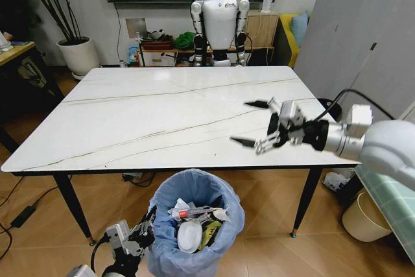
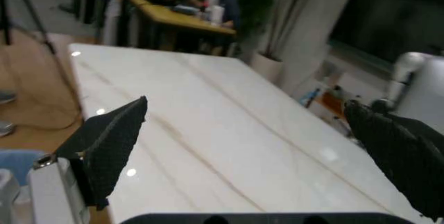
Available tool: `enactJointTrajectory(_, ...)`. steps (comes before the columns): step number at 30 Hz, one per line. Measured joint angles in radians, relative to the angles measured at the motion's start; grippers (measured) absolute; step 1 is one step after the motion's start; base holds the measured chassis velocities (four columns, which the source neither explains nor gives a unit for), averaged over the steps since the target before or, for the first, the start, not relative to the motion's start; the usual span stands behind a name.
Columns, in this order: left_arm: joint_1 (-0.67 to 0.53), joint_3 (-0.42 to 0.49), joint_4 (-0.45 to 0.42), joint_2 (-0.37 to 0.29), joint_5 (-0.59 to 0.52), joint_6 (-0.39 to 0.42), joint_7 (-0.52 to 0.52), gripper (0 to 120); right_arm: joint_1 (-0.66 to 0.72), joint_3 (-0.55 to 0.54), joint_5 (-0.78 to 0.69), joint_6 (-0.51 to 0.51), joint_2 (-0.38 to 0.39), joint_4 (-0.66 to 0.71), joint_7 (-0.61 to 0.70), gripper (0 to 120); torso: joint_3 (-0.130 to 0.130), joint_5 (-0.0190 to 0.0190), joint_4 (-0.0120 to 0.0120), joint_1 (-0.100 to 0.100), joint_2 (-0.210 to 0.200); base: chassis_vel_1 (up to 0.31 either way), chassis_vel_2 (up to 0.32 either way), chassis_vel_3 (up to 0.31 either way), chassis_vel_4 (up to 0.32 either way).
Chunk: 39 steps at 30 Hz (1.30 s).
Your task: Pick up the trash bin and place the trash from the table into it.
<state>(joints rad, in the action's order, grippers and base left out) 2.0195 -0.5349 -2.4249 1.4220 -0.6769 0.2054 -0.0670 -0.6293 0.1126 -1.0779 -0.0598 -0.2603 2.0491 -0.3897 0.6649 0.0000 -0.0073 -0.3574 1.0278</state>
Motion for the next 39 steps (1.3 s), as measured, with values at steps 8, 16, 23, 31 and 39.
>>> enactJointTrajectory(8,0.001,-0.061,0.005,-0.057,-0.016,-0.017,0.021,0,-0.564,0.653,-0.107,0.049,-0.082,-0.167,0.073,100,0.000,0.0002,-0.0004,0.000,0.000,0.000,0.000,0.000,0.000)
enactJointTrajectory(16,-0.010,-0.128,-0.009,-0.115,-0.065,-0.011,0.013,0,-0.958,1.037,-0.090,0.054,-0.343,-0.131,0.109,100,0.000,-0.0002,-0.0005,0.000,0.000,0.000,0.000,0.000,0.000)
enactJointTrajectory(23,0.024,-0.176,0.009,-0.117,-0.037,-0.023,0.048,0,-1.120,1.149,-0.018,0.094,-0.588,-0.076,0.040,100,0.000,-0.0002,-0.0004,0.000,0.000,0.000,0.000,0.000,0.000)
enactJointTrajectory(31,0.029,-0.186,0.011,-0.114,-0.022,-0.032,0.070,0,-1.200,1.185,0.039,0.181,-0.701,-0.112,-0.061,100,0.000,-0.0002,-0.0001,0.000,0.000,0.000,0.000,0.000,0.000)
enactJointTrajectory(39,0.020,-0.179,0.023,-0.108,-0.009,-0.031,0.072,0,-1.207,1.142,0.098,0.229,-0.737,-0.178,-0.089,100,0.000,0.0000,-0.0001,0.000,0.000,0.000,0.000,0.000,0.000)
